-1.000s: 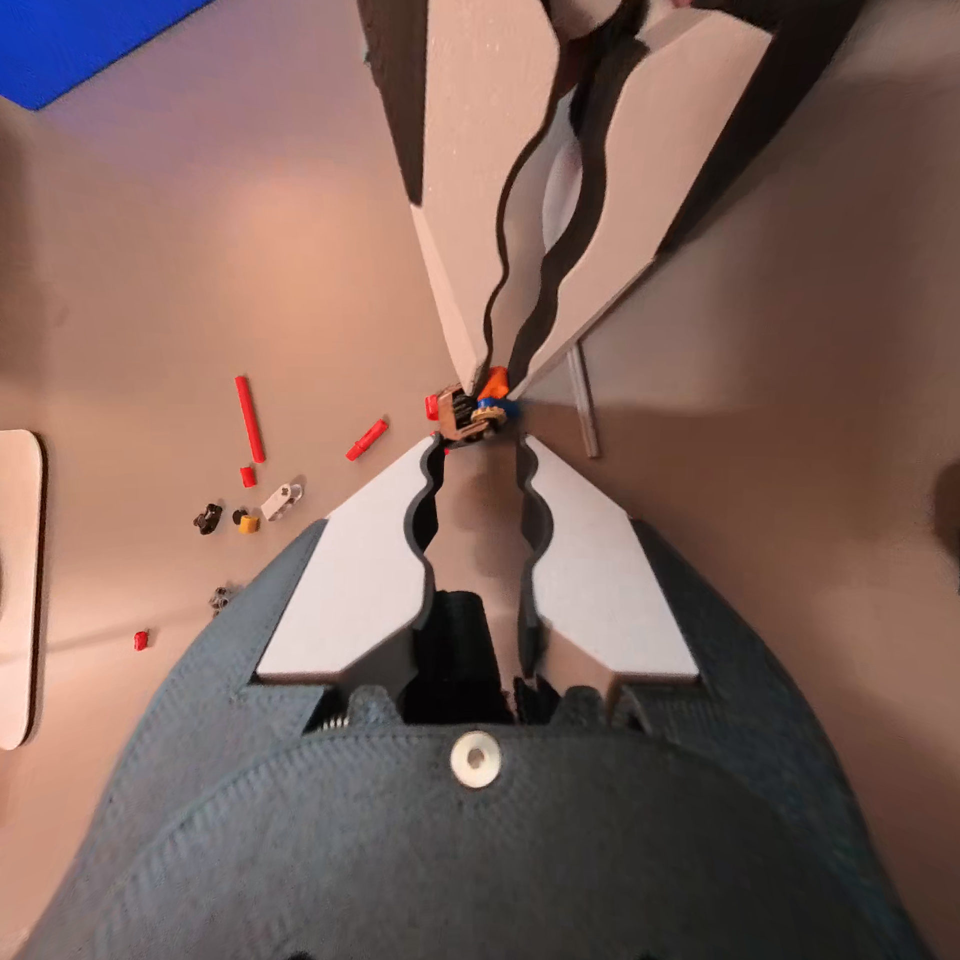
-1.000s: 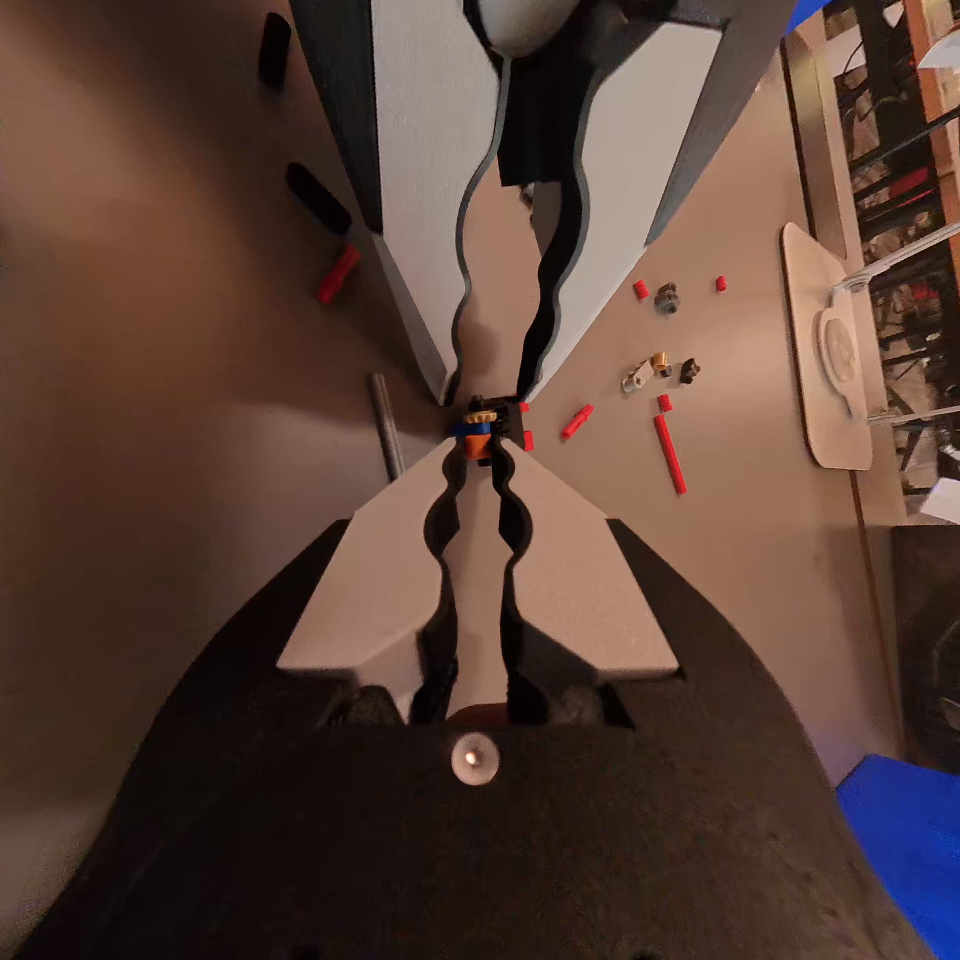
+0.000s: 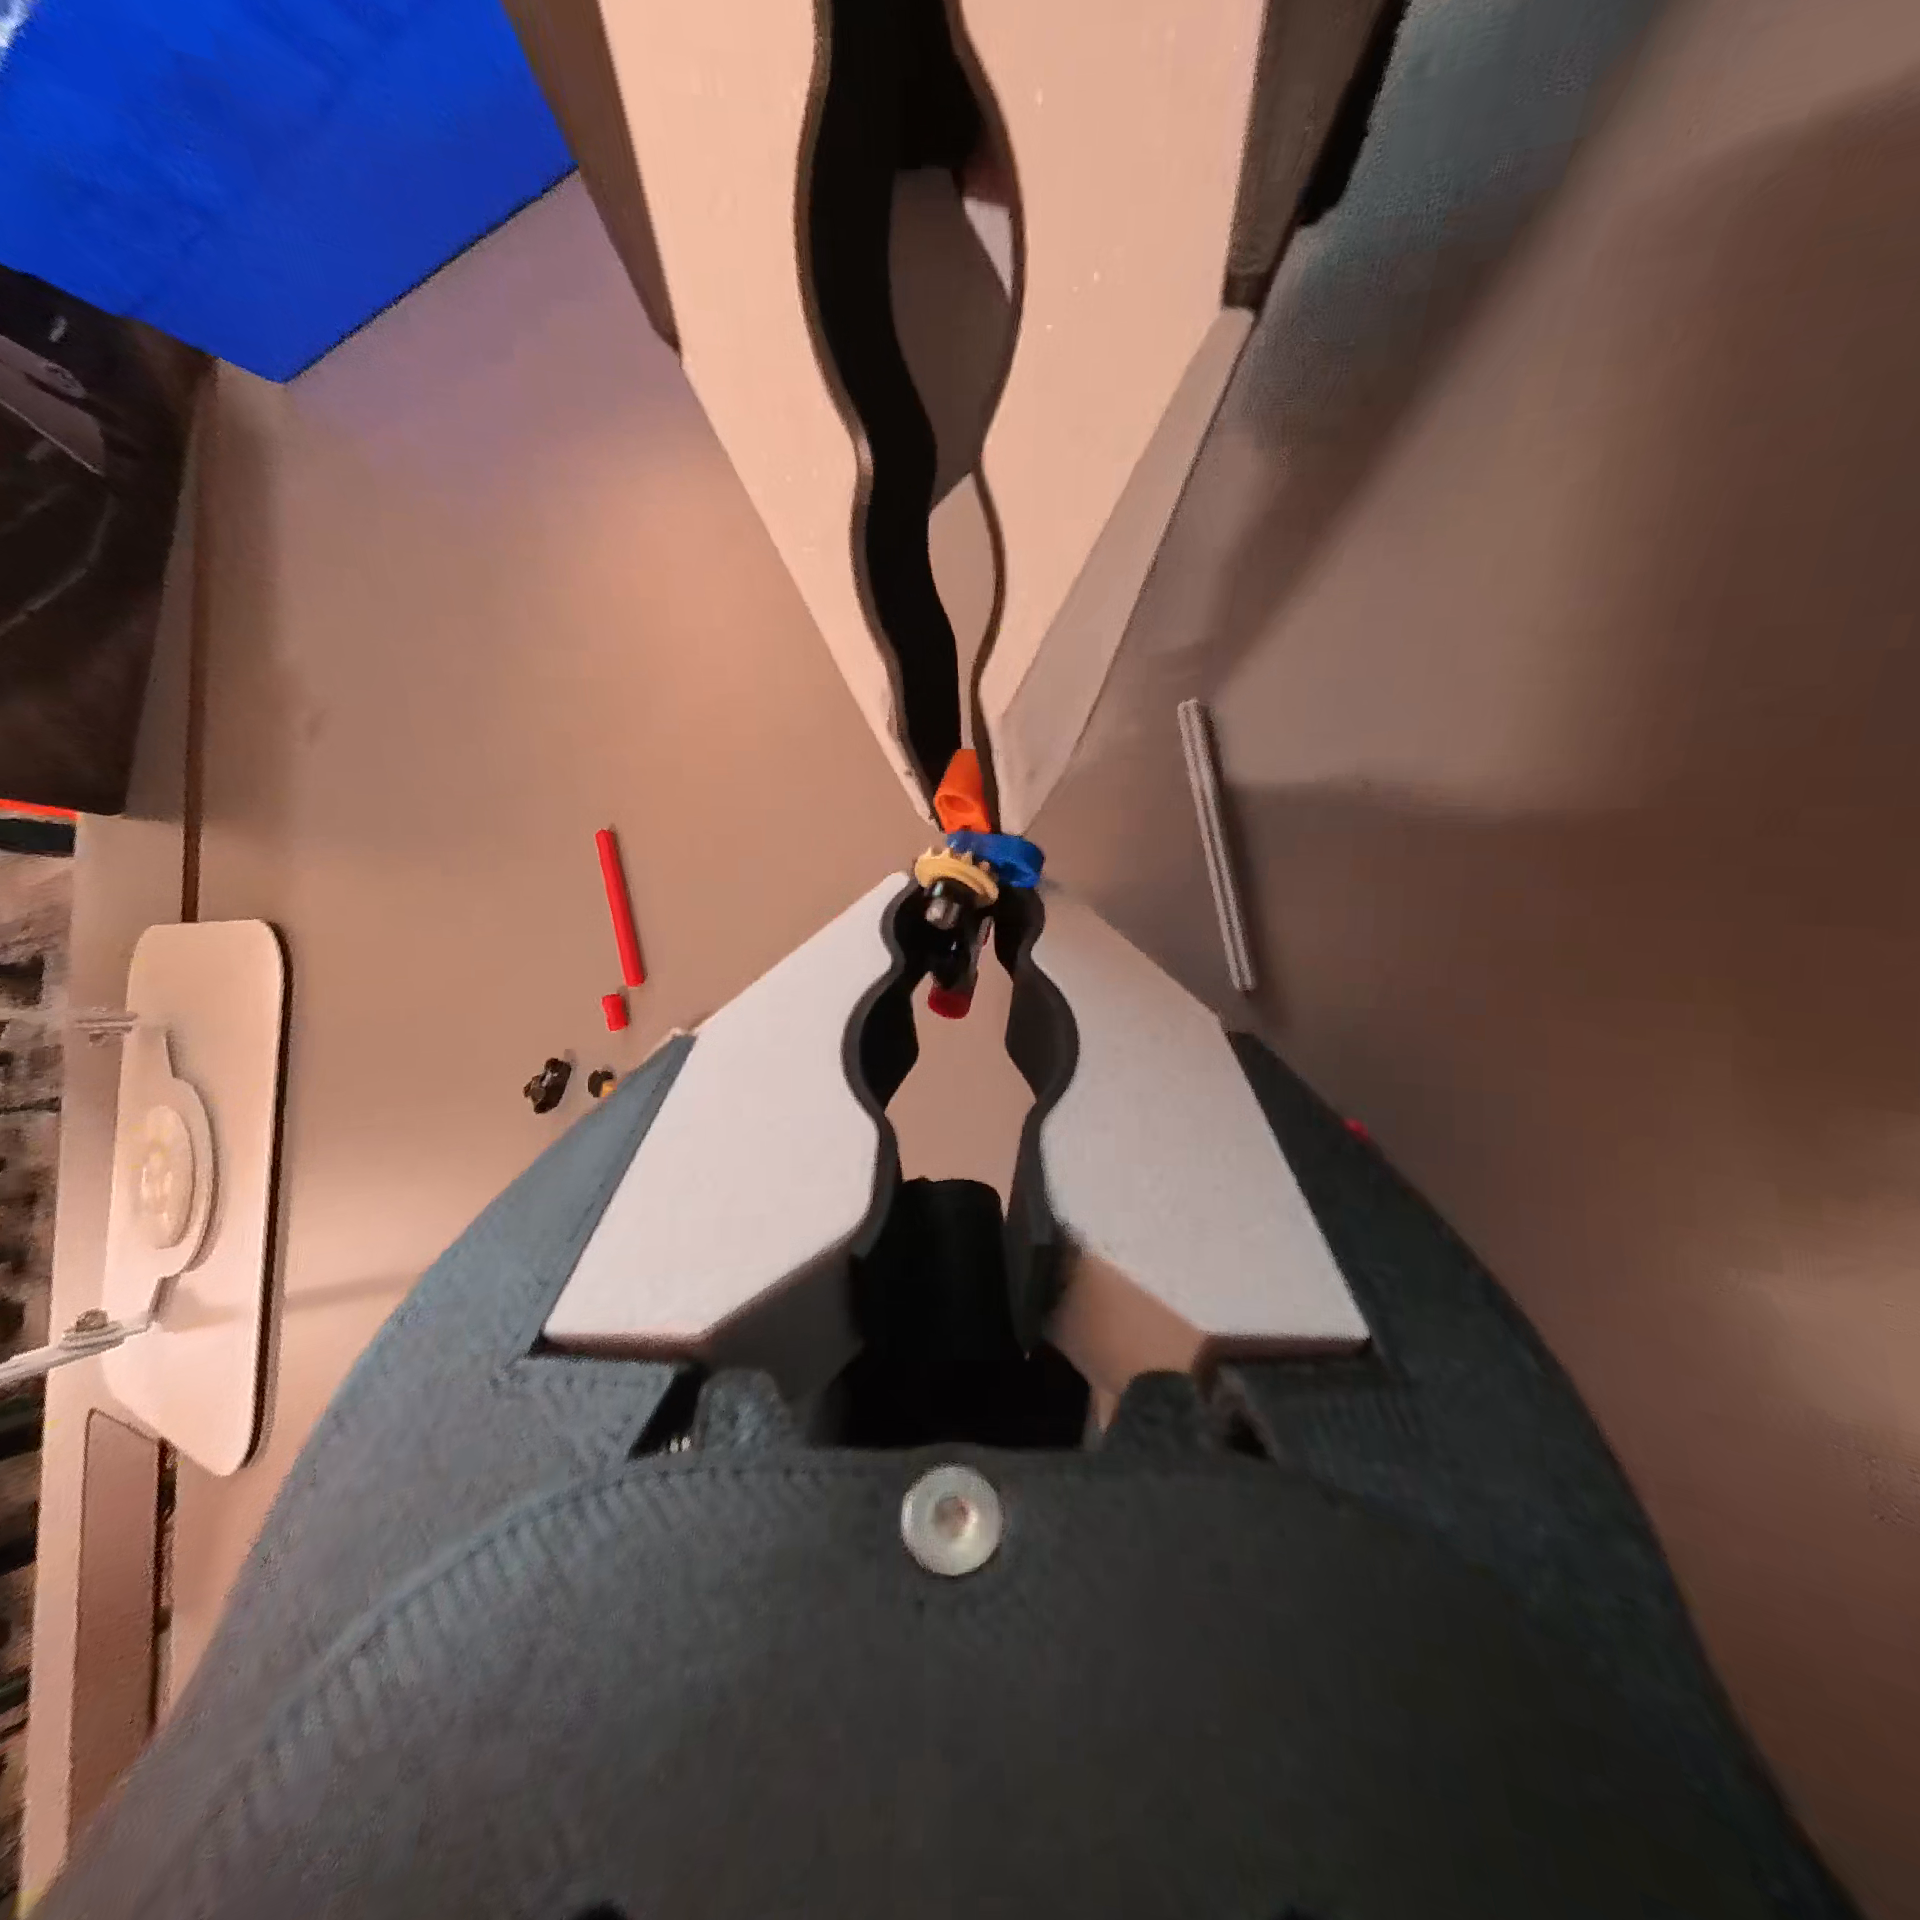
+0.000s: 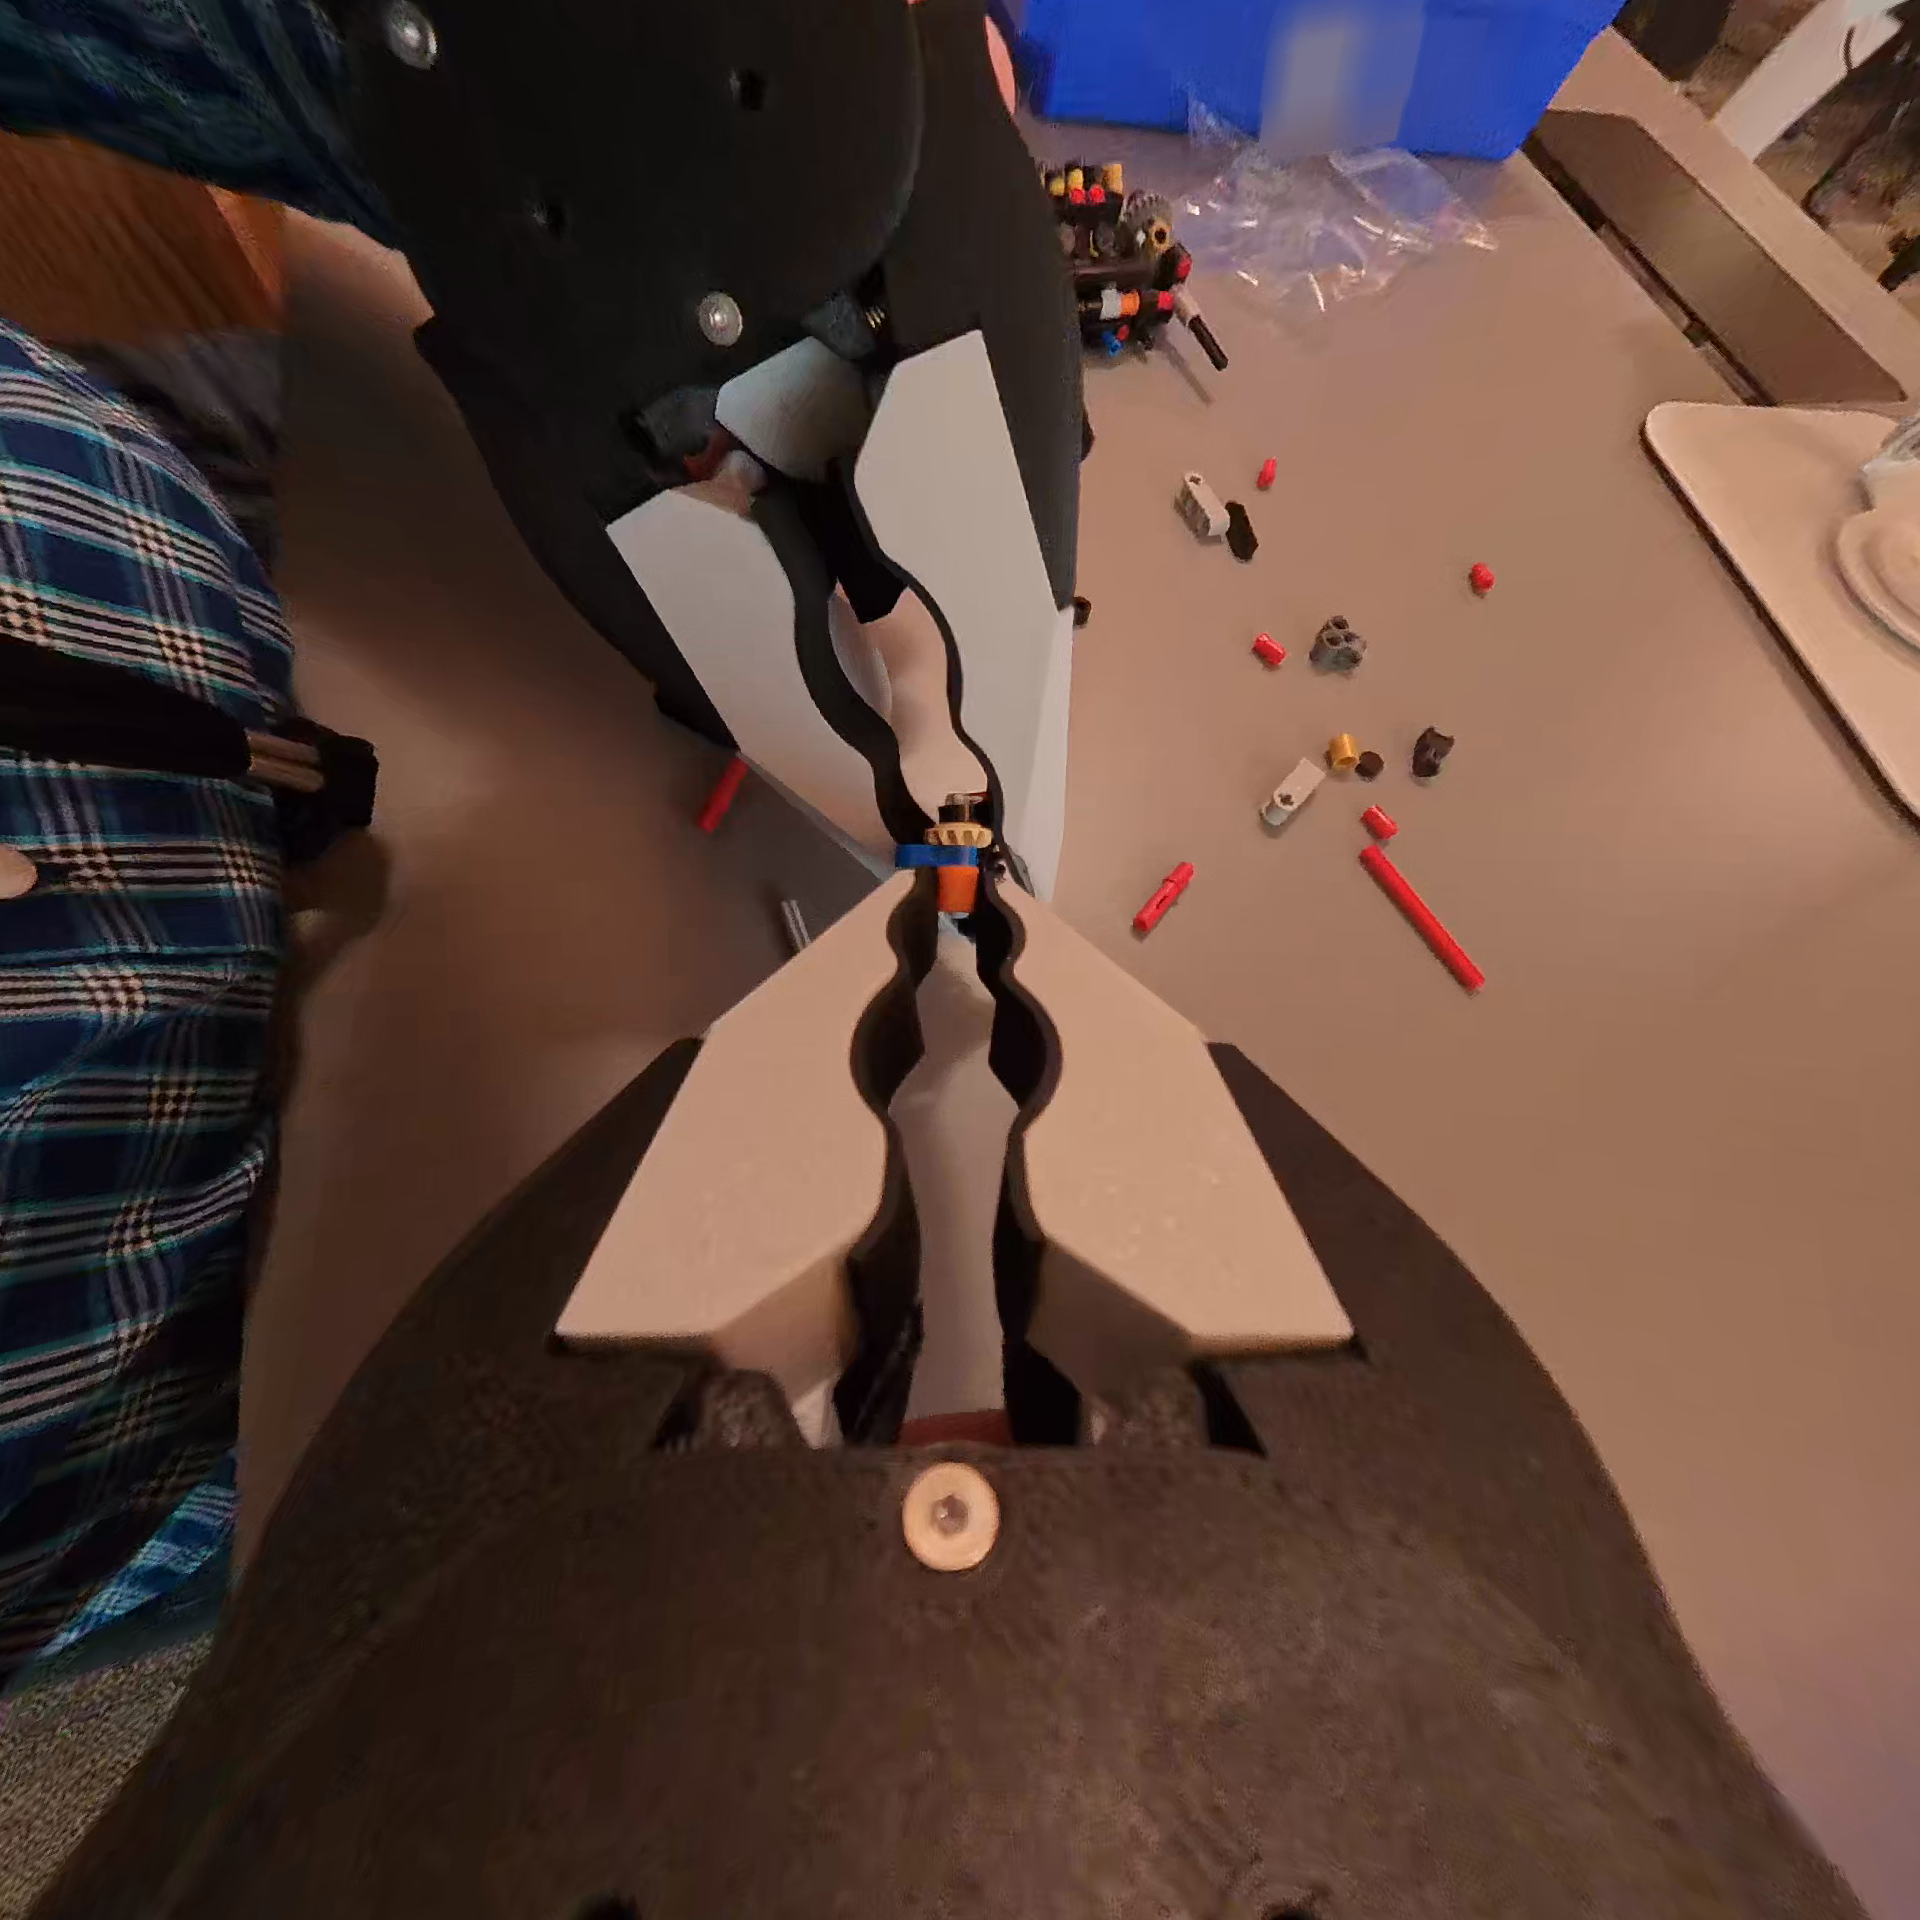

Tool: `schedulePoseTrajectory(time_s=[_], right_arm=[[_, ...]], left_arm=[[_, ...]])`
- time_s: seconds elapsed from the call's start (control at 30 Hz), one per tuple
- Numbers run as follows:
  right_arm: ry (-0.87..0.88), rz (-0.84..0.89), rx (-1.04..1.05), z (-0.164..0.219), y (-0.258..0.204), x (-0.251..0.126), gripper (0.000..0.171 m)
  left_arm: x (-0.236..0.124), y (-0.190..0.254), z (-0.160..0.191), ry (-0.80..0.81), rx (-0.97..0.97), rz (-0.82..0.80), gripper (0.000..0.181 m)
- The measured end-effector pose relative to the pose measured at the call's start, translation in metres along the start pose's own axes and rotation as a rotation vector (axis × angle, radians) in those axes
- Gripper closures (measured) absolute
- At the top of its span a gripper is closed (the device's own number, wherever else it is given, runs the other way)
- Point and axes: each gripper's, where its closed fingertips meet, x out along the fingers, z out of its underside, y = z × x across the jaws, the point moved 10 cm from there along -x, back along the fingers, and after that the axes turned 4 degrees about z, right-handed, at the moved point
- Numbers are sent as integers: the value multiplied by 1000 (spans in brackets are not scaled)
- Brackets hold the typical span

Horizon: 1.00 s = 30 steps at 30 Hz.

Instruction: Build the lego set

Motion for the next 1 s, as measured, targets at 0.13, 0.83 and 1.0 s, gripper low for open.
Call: schedulePoseTrajectory(time_s=[0.13, 0.83, 1.0], right_arm=[[-21, 46, 11, -5, -2, -1, 167], [-143, 217, -86, -15, -16, 5, 167], [-154, 254, -40, -18, -17, 8, 167]], left_arm=[[-2, 0, -2, -25, 1, -54, 170], [-1, 6, -4, -118, 27, -181, 170], [-1, 5, -5, -162, 40, -236, 170]])
